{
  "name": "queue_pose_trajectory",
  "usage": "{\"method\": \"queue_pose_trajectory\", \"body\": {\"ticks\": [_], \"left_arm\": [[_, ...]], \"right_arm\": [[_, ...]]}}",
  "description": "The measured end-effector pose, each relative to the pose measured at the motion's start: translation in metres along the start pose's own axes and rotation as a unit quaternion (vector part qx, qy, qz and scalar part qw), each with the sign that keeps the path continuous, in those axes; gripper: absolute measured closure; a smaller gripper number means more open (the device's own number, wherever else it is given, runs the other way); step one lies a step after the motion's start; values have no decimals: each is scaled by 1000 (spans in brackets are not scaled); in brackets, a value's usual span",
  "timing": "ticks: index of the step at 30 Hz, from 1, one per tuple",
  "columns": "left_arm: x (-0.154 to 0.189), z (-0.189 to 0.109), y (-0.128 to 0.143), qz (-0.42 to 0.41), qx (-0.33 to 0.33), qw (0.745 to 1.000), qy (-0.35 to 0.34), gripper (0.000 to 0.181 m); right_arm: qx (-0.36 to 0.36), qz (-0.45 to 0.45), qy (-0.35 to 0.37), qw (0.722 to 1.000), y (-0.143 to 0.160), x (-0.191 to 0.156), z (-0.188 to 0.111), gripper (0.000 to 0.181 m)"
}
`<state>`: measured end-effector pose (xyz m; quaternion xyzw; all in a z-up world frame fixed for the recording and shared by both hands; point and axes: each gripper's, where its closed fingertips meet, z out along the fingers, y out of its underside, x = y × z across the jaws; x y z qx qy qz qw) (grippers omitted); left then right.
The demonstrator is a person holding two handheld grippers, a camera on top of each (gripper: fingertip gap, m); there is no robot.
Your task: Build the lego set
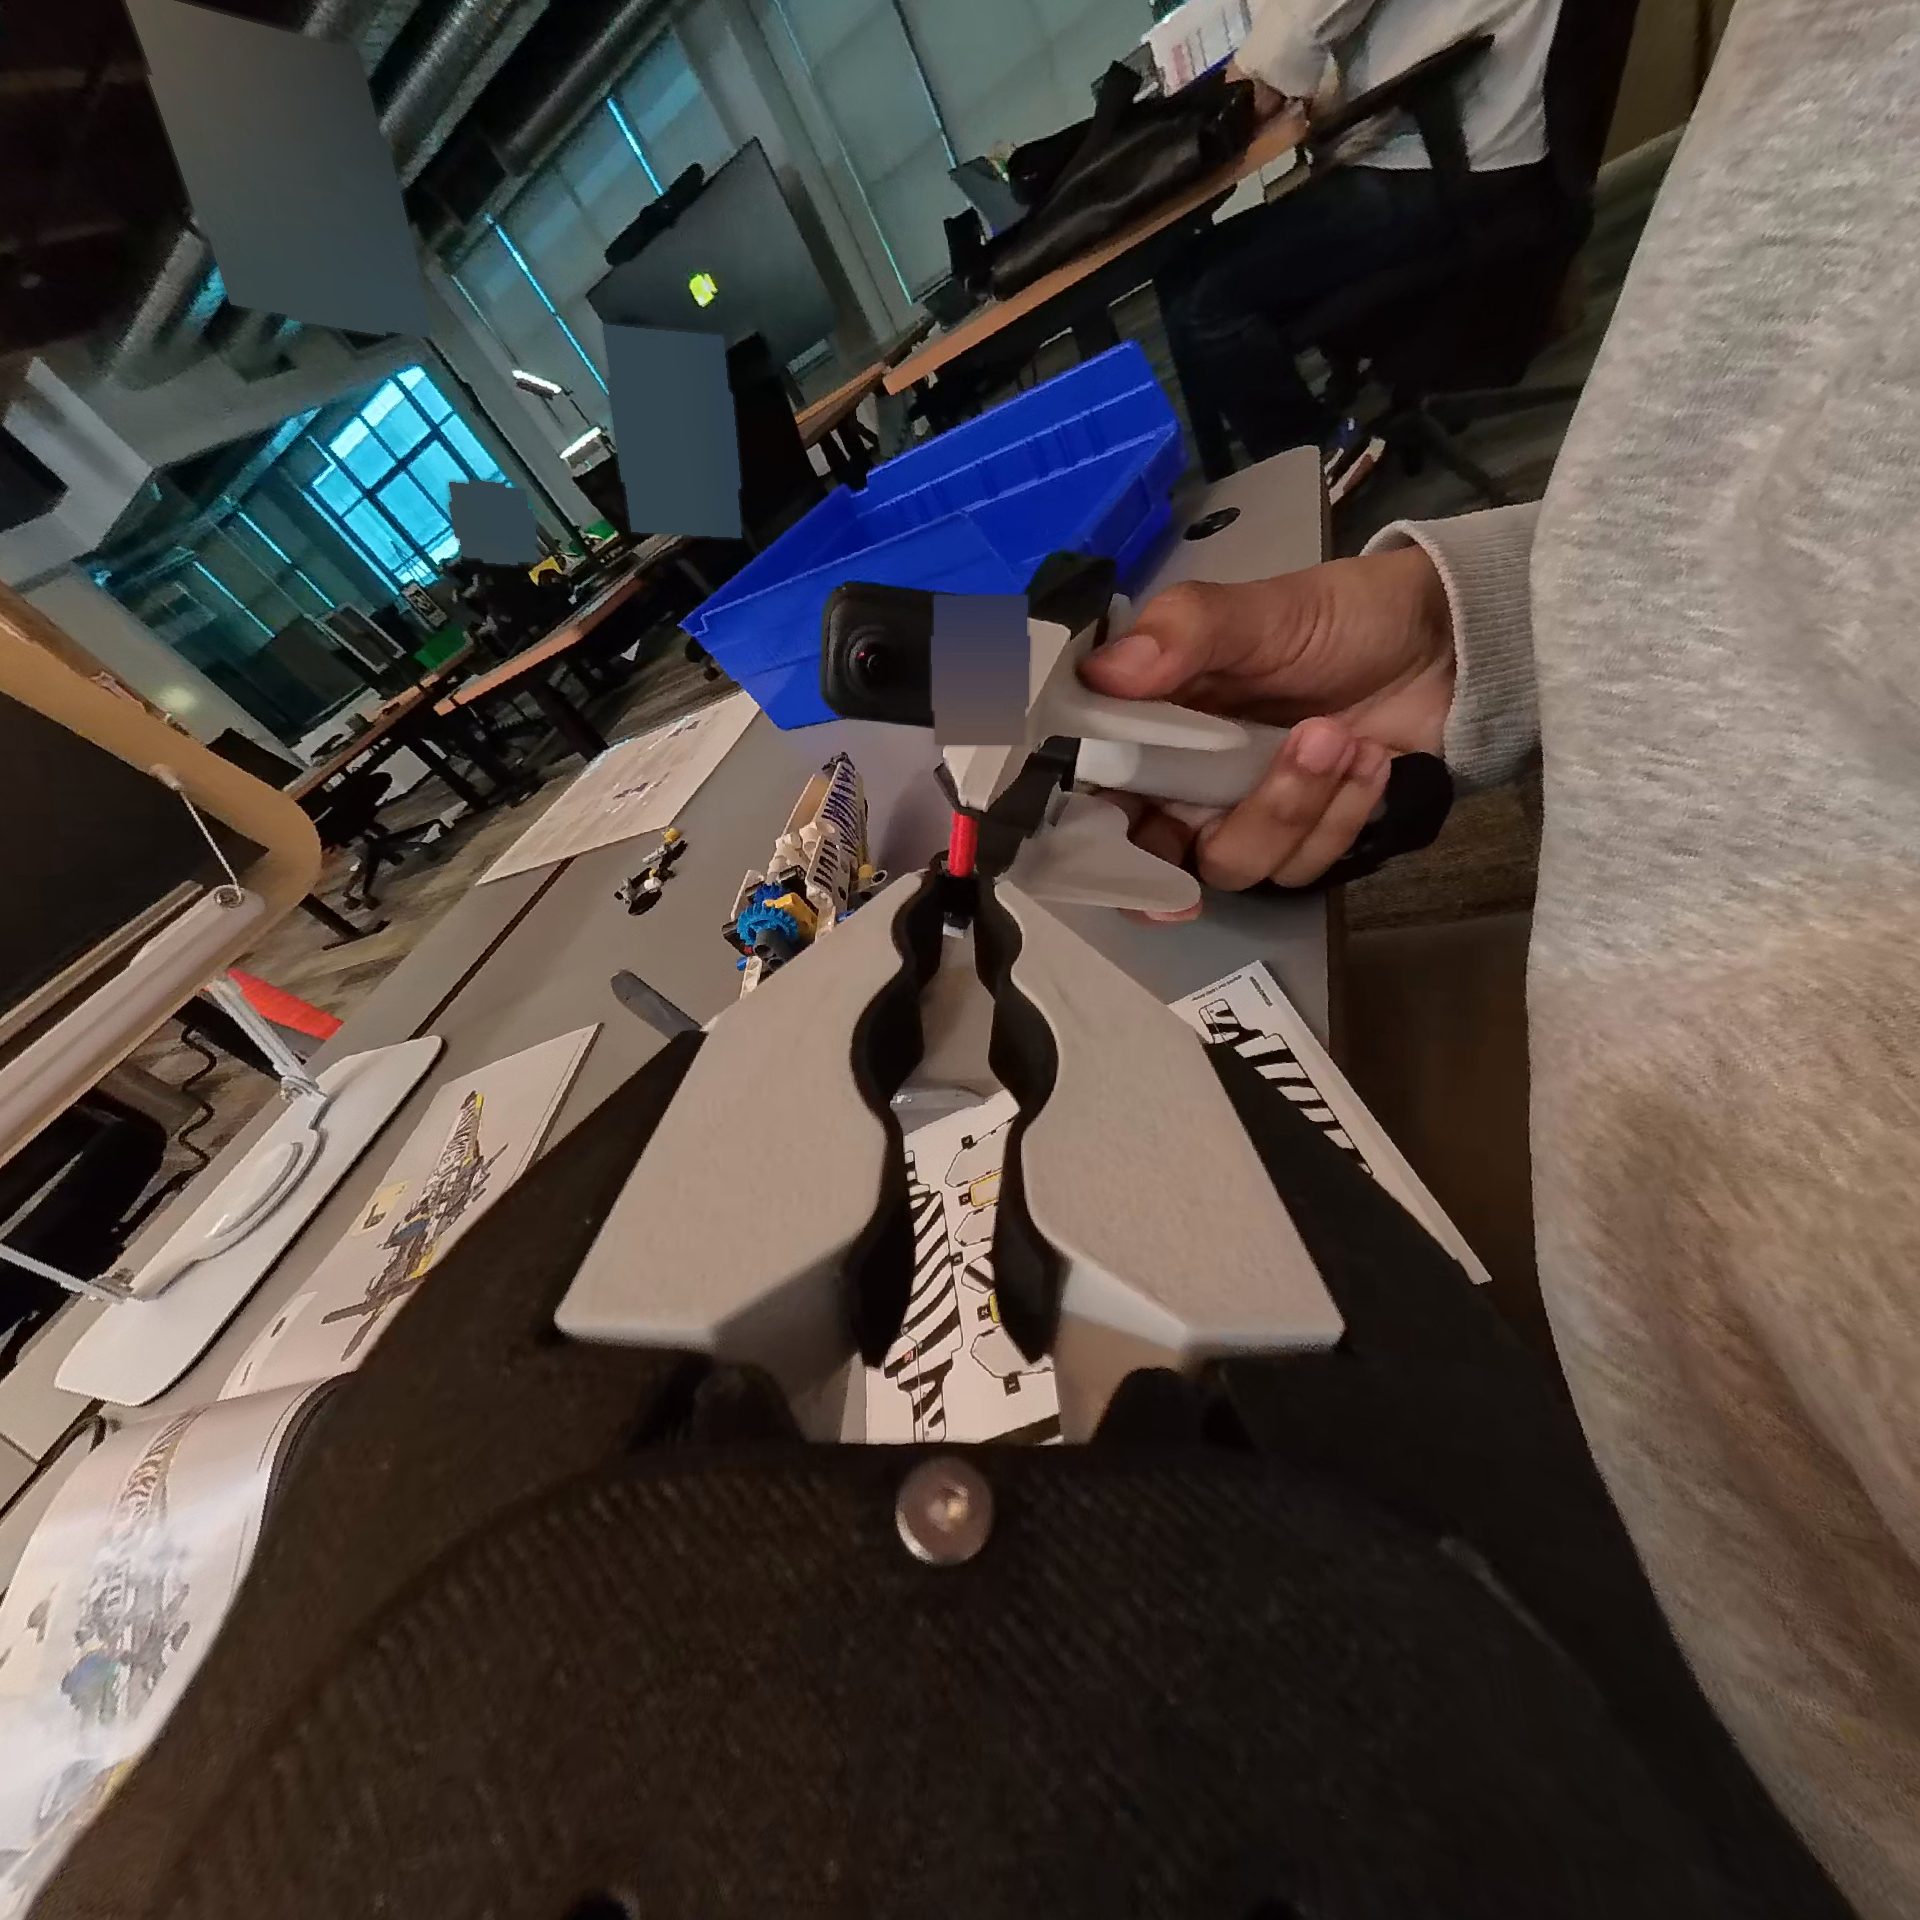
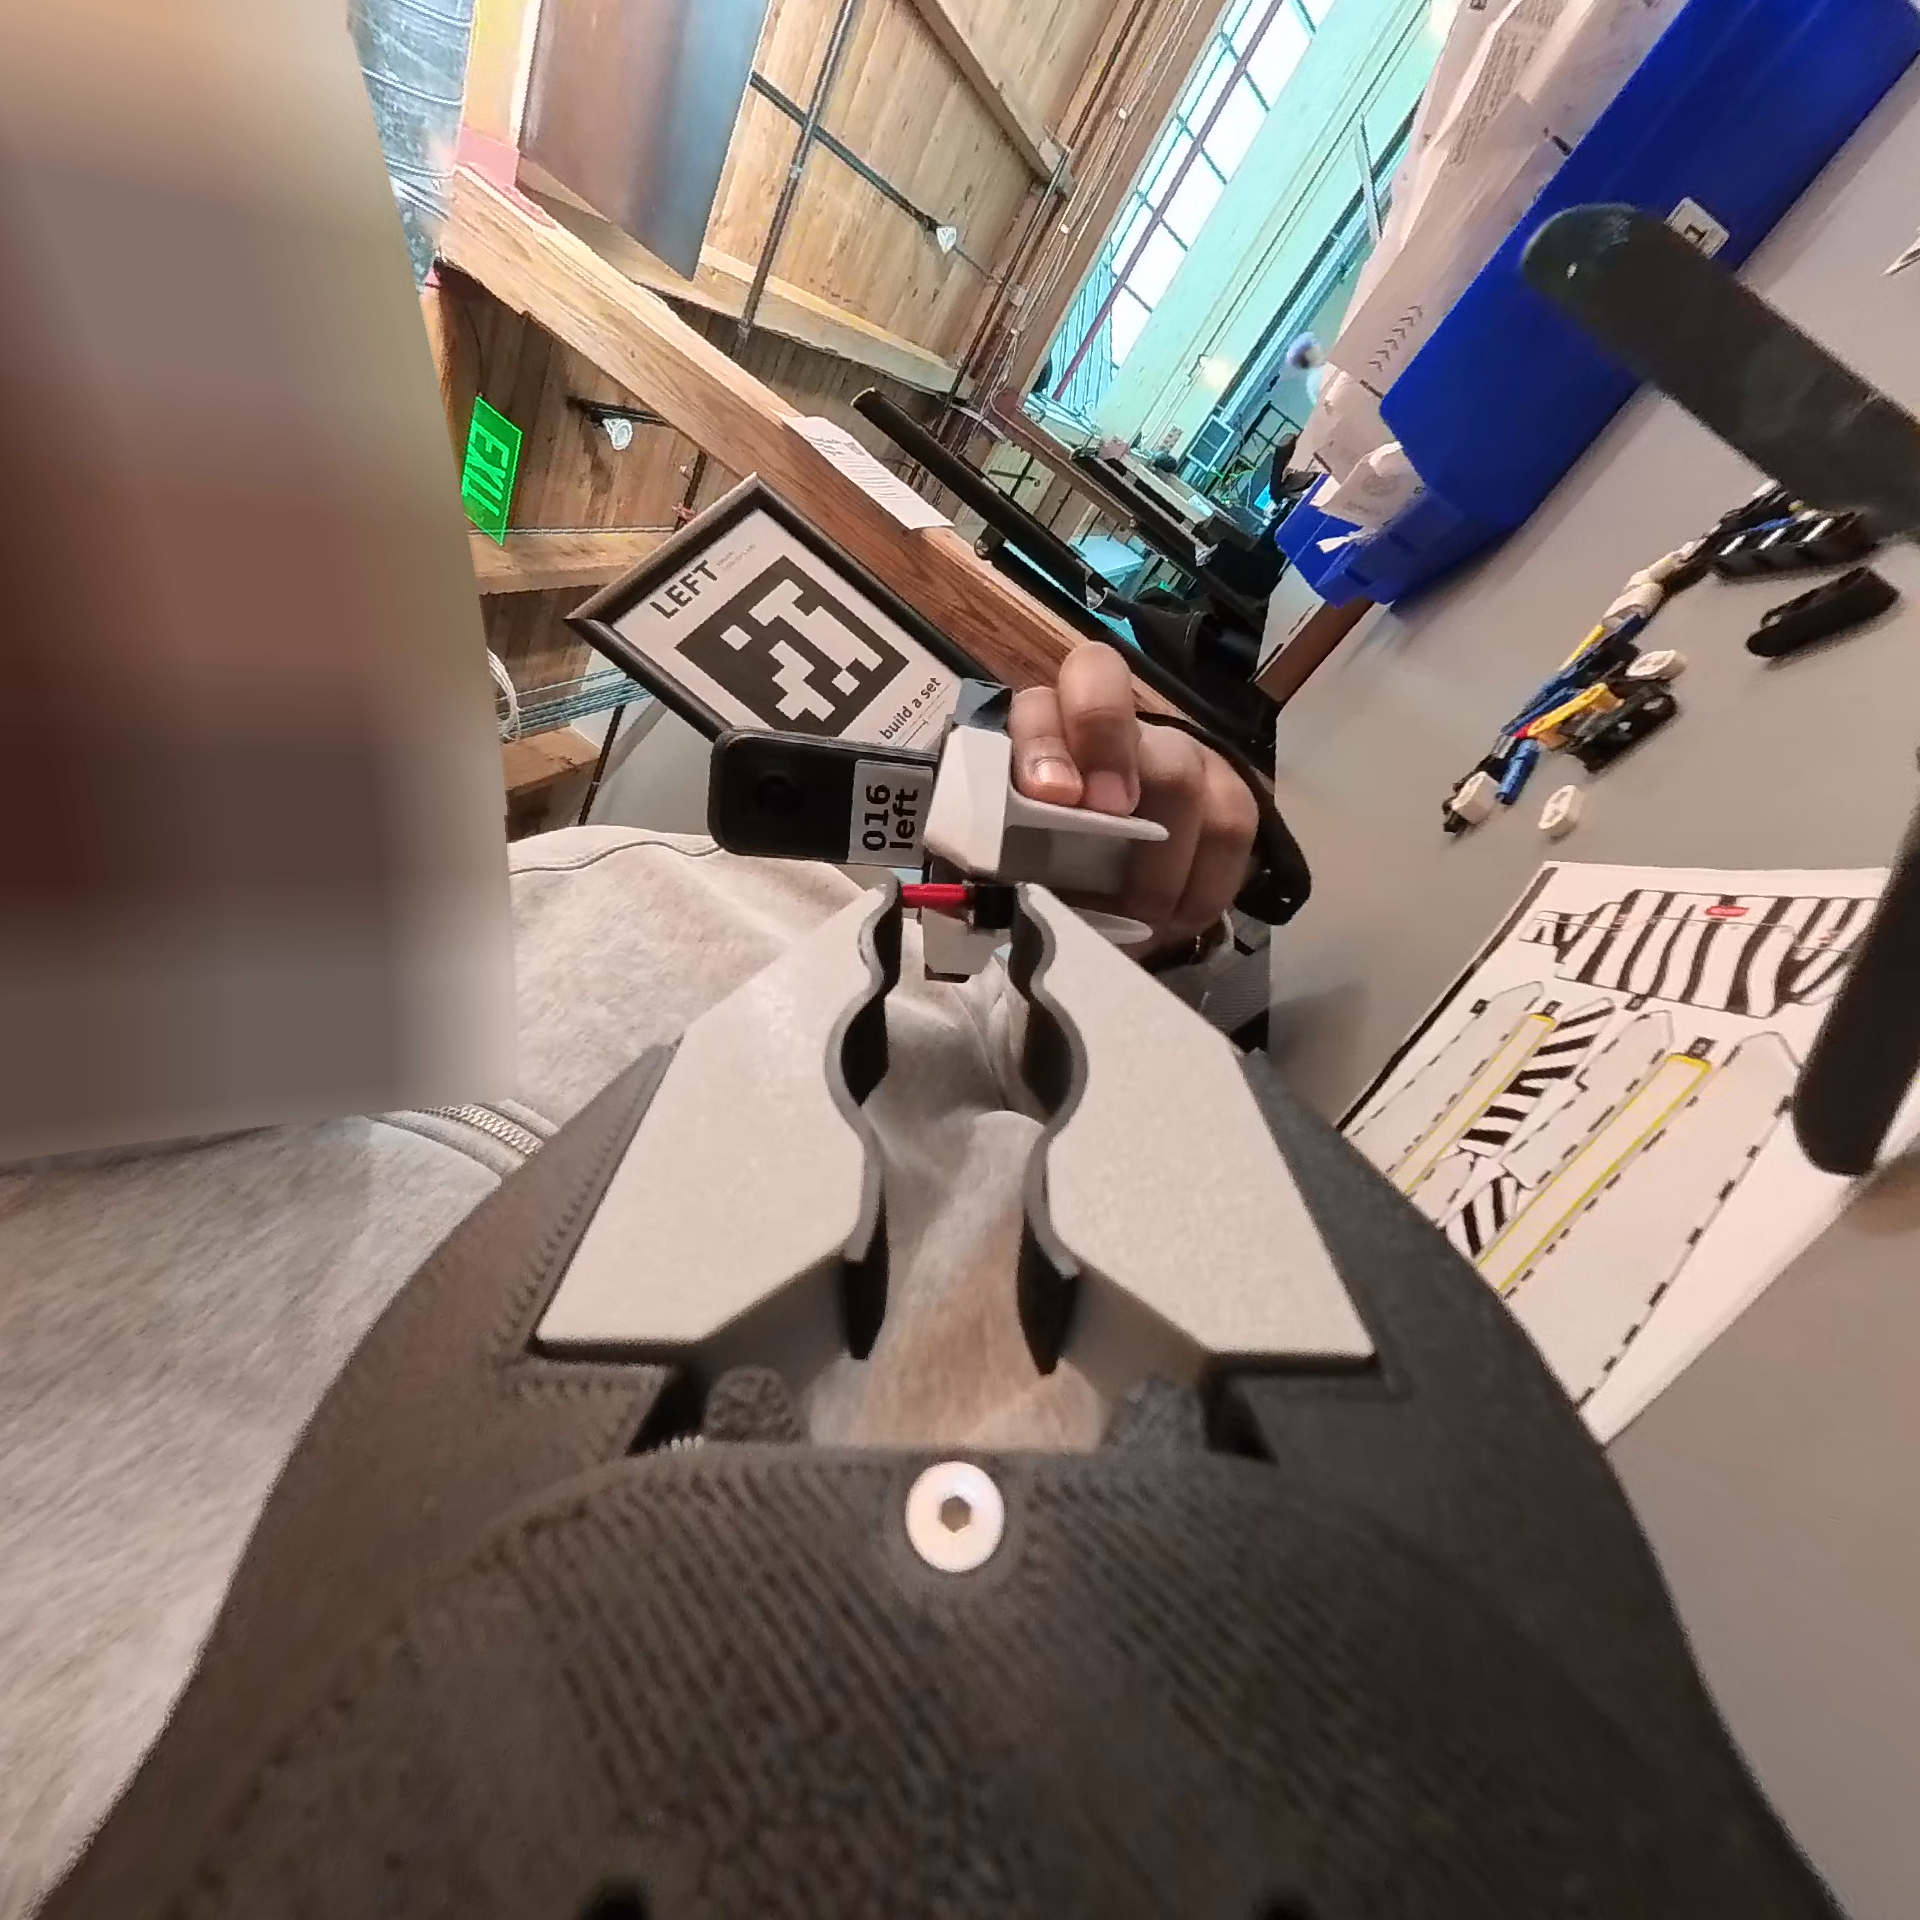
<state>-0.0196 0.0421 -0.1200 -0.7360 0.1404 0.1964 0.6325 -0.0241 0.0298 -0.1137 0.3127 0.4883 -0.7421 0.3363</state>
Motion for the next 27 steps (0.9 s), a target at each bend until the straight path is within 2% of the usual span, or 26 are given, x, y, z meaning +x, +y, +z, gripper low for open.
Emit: {"method": "queue_pose_trajectory", "body": {"ticks": [27], "left_arm": [[-2, 6, -1, -31, 0, 999, -18, 179]], "right_arm": [[1, -13, 11, 1000, -4, 0, -7, 165]]}}
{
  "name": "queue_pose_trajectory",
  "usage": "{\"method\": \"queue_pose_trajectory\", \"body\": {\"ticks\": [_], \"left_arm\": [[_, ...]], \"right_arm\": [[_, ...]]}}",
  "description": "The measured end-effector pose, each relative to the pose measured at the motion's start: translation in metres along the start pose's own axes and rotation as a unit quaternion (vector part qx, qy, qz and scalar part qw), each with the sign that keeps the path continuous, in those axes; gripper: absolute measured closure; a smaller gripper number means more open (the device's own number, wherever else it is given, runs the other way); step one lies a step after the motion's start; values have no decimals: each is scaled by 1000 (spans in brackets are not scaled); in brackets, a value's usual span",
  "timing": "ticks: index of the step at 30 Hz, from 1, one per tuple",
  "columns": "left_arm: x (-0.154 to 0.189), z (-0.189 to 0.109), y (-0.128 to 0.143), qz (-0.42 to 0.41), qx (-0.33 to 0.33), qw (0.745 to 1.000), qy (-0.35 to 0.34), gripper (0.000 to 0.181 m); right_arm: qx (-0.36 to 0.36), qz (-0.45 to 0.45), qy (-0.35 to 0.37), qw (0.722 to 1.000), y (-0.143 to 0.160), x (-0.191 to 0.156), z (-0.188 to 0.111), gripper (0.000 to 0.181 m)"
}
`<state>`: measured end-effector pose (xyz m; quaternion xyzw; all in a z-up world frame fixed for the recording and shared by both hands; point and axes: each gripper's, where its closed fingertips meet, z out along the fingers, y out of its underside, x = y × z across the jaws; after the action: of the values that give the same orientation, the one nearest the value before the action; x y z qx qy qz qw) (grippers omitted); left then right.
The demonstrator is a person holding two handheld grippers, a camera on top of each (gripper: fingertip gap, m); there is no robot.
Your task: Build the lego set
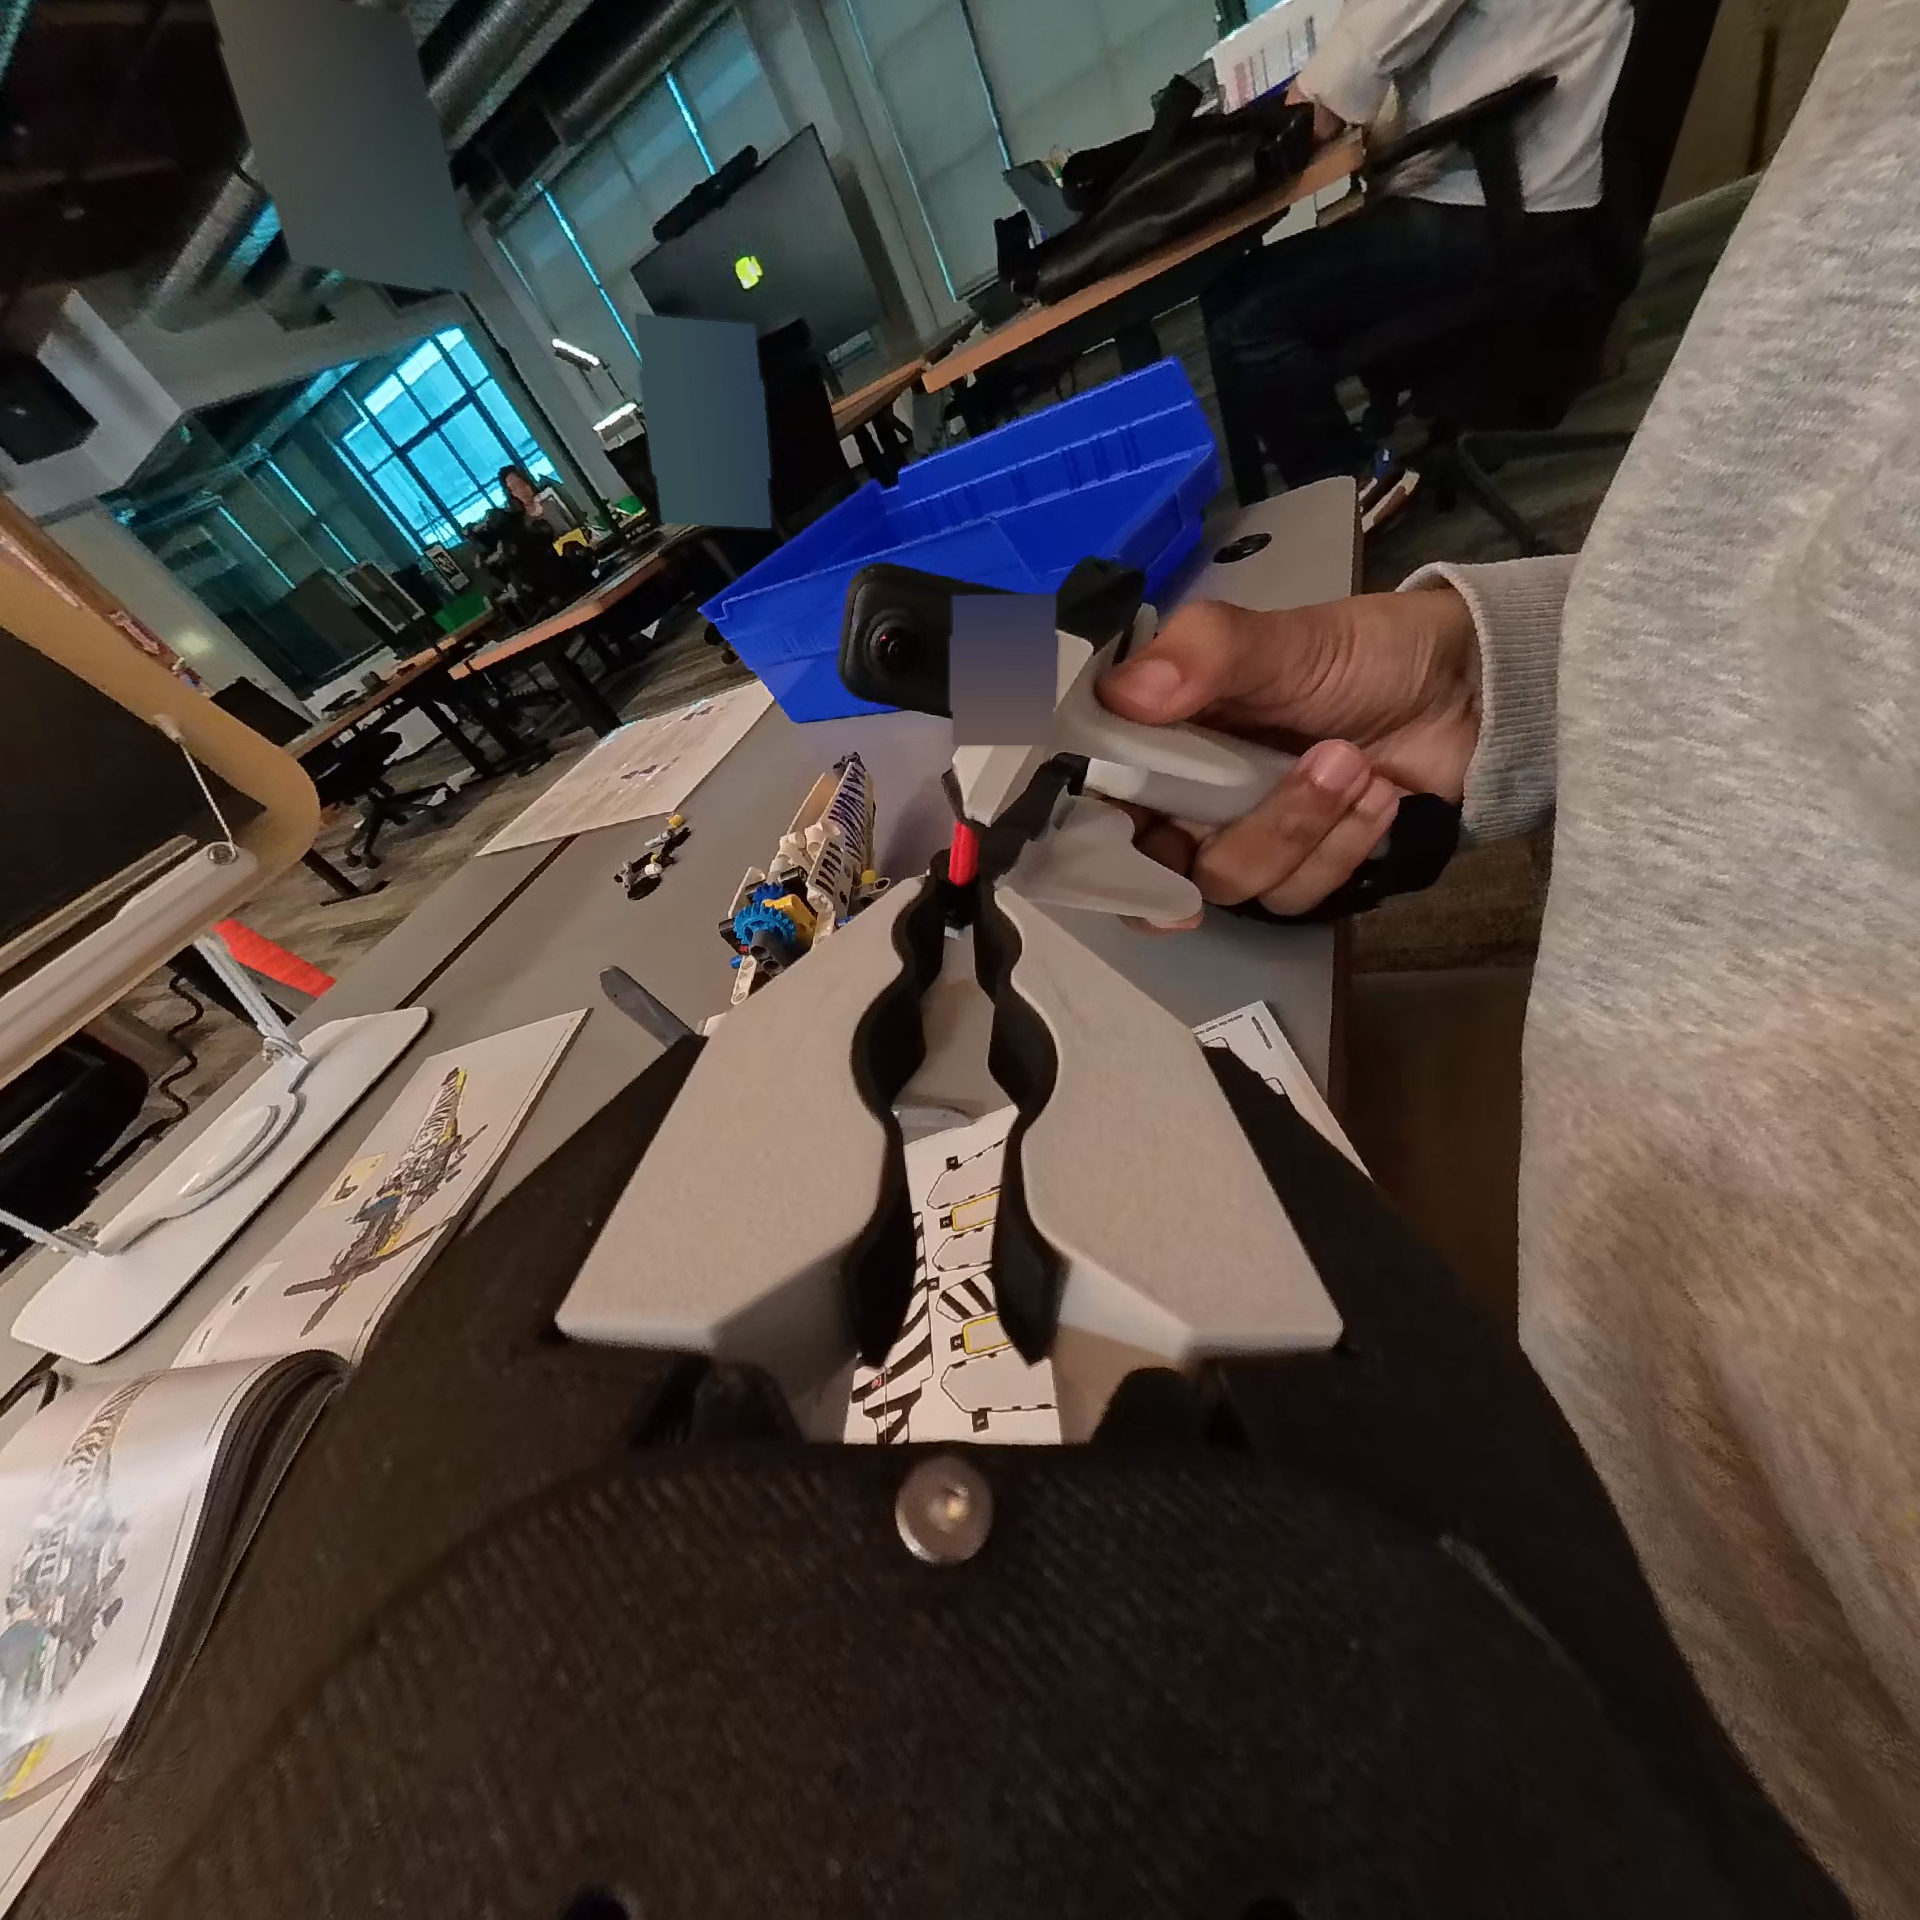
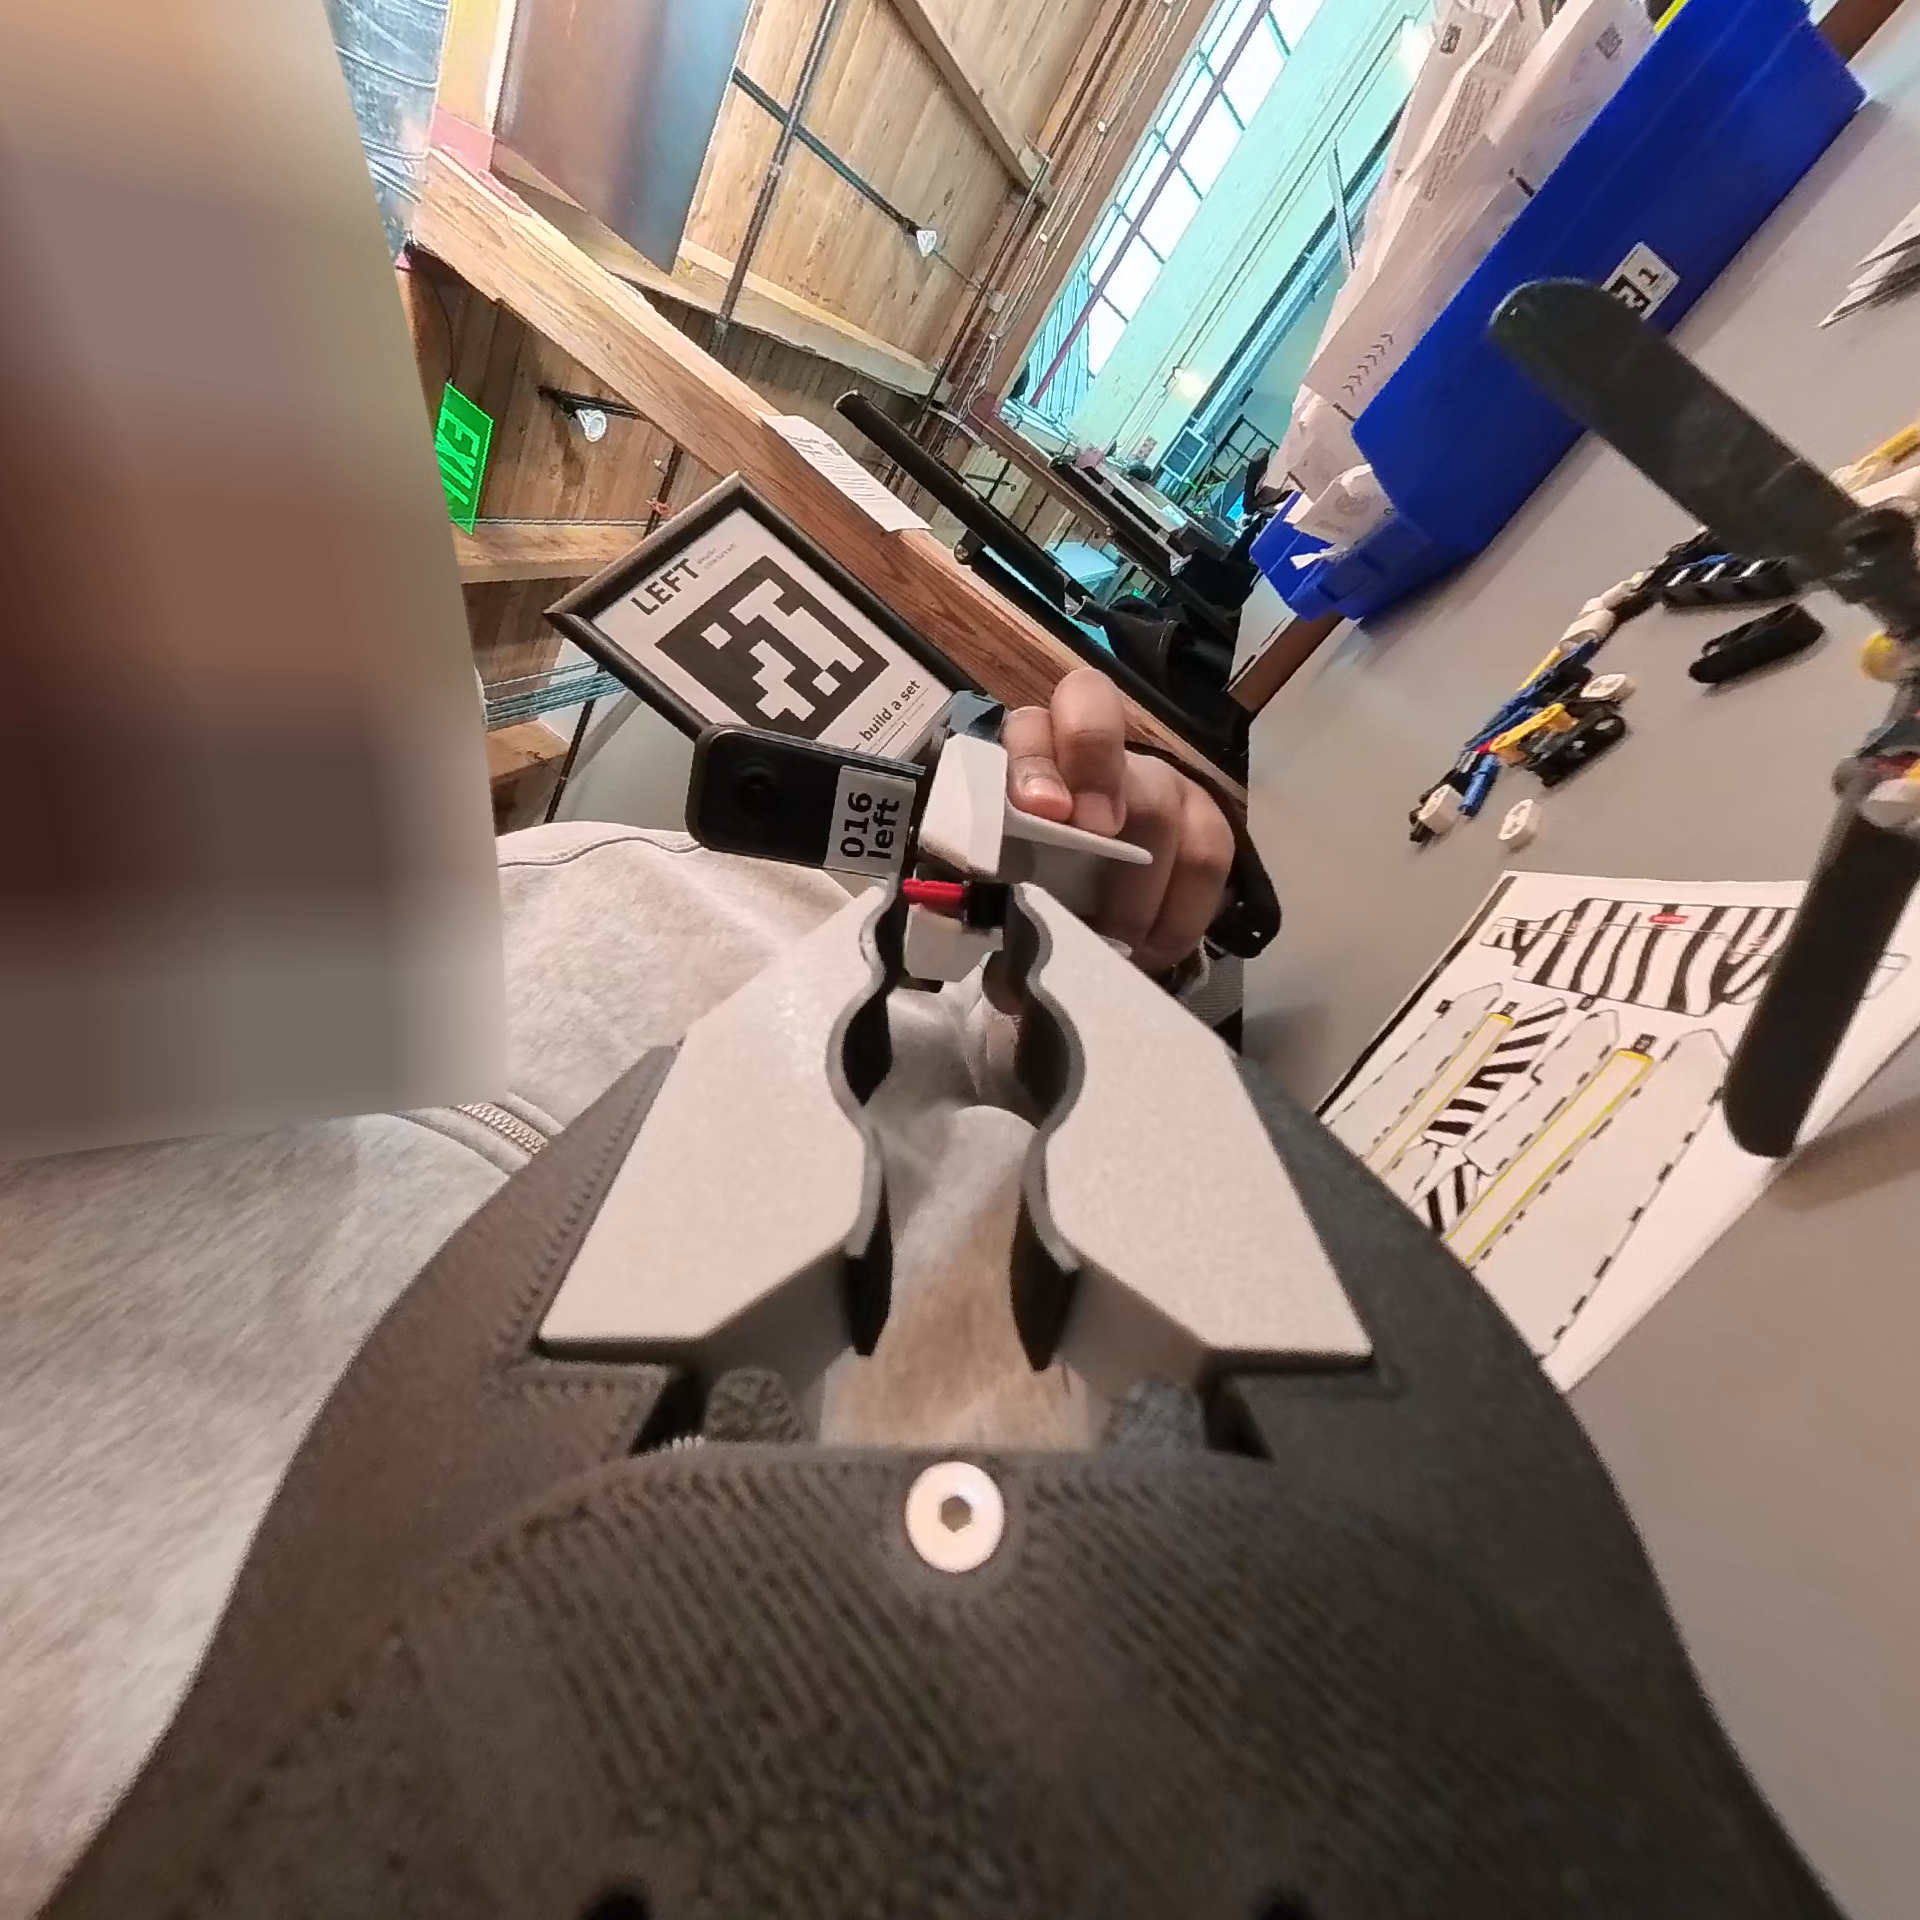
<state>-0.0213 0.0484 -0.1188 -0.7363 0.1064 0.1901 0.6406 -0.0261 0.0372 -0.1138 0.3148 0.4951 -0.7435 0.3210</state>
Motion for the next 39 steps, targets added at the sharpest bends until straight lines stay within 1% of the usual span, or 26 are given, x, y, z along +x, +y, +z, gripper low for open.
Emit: {"method": "queue_pose_trajectory", "body": {"ticks": [4, 7, 9, 12, 14, 17, 20, 23, 25, 27, 28, 31, 33, 34, 36, 39], "left_arm": [[-1, 0, 0, -5, 1, 1000, 0, 179], [-3, 1, 3, -16, 1, 1000, 0, 179], [-5, 3, 5, -42, 6, 999, 2, 177], [-10, 3, 3, -116, 38, 992, 6, 173], [-12, 4, 1, -192, 66, 979, 30, 162], [-15, 1, -4, -296, 112, 946, 76, 152], [-13, -2, -9, -348, 144, 919, 116, 152], [-8, -1, -9, -376, 140, 904, 148, 152], [0, -2, -12, -412, 139, 879, 195, 149], [5, -2, -17, -466, 140, 839, 241, 150], [3, 0, -19, -501, 141, 817, 250, 155], [-4, 1, -21, -597, 161, 736, 275, 159], [-9, 0, -20, -644, 173, 684, 294, 162], [-10, 1, -18, -660, 173, 667, 299, 168], [-9, 2, -14, -677, 166, 649, 304, 173], [-4, 6, -11, -684, 149, 645, 307, 169]], "right_arm": [[2, -6, 3, 1000, -1, 0, 0, 165], [12, -32, 15, 999, -4, 2, 1, 165], [15, -63, 33, 997, -6, 3, 0, 165], [19, -143, 71, 987, -10, 2, -3, 164], [20, -215, 102, 971, -14, 0, -6, 164], [17, -313, 118, 942, -15, -9, -6, 164], [11, -387, 128, 913, -11, -15, -3, 164], [18, -457, 141, 878, -10, -18, 0, 164], [17, -502, 160, 850, -10, -17, -1, 164], [2, -540, 187, 821, -8, -13, -1, 163], [-10, -556, 199, 807, -6, -10, -1, 164], [-20, -597, 227, 769, -5, -9, -2, 164], [-24, -606, 234, 760, -5, -10, -2, 164], [-25, -606, 235, 759, -4, -10, -3, 164], [-29, -608, 237, 757, -4, -10, -3, 164], [-31, -615, 240, 750, -3, -9, -3, 164]]}}
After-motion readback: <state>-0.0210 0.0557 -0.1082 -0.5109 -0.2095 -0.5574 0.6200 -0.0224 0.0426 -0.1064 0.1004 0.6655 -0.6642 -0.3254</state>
